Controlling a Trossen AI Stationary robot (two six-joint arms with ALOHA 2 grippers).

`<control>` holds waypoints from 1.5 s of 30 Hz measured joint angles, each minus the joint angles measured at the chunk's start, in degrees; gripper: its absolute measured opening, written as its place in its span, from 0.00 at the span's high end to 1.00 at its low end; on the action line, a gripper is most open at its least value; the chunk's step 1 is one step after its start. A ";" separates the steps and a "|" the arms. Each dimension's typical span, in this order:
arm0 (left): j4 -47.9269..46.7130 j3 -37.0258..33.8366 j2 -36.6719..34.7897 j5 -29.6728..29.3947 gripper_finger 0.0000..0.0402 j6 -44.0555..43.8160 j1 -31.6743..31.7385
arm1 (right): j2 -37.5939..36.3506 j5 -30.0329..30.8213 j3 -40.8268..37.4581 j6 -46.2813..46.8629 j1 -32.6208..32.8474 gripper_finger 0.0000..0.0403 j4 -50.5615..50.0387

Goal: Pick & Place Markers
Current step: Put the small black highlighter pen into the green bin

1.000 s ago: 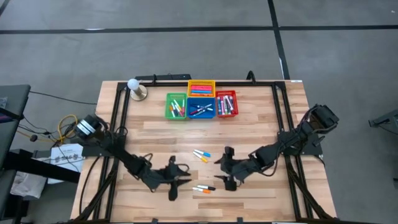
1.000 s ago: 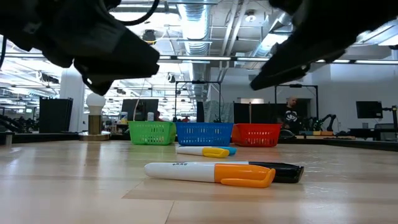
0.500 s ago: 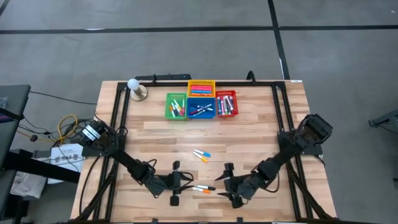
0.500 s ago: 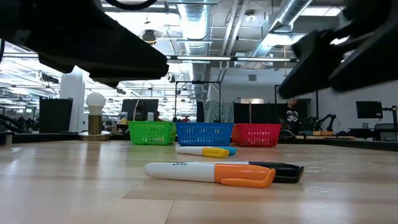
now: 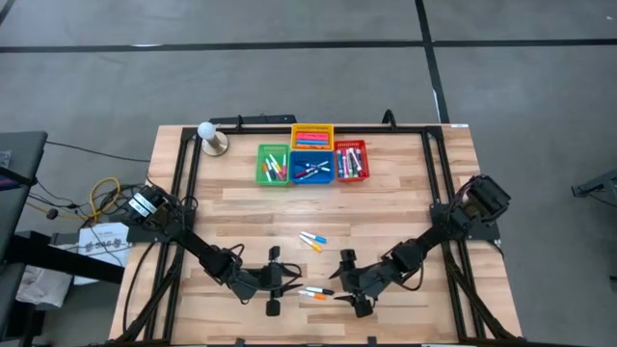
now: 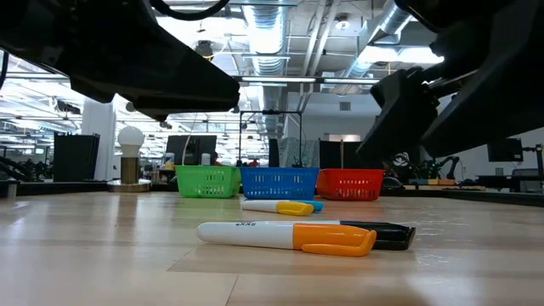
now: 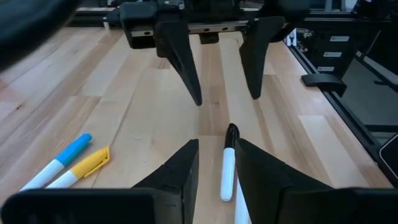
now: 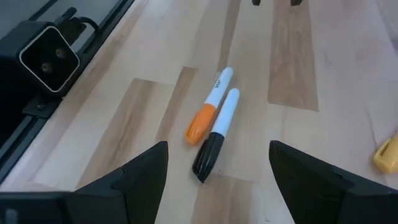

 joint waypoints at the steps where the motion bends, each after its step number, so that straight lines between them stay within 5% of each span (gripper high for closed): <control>1: 0.01 0.00 0.00 0.00 0.74 0.00 0.00 | 0.00 0.00 0.00 -0.70 -0.13 0.33 0.21; 10: 0.02 0.00 -0.04 0.00 0.74 -0.02 0.00 | 6.49 -0.48 0.04 -2.31 -0.74 0.33 6.74; 34: 0.00 -0.02 -0.04 0.02 0.74 -0.04 0.00 | 6.58 -1.68 0.04 -0.28 -2.82 0.33 4.19; 45: 0.00 -0.04 -0.07 0.02 0.74 -0.04 -0.02 | 11.83 -2.30 0.15 0.98 -2.77 0.33 11.46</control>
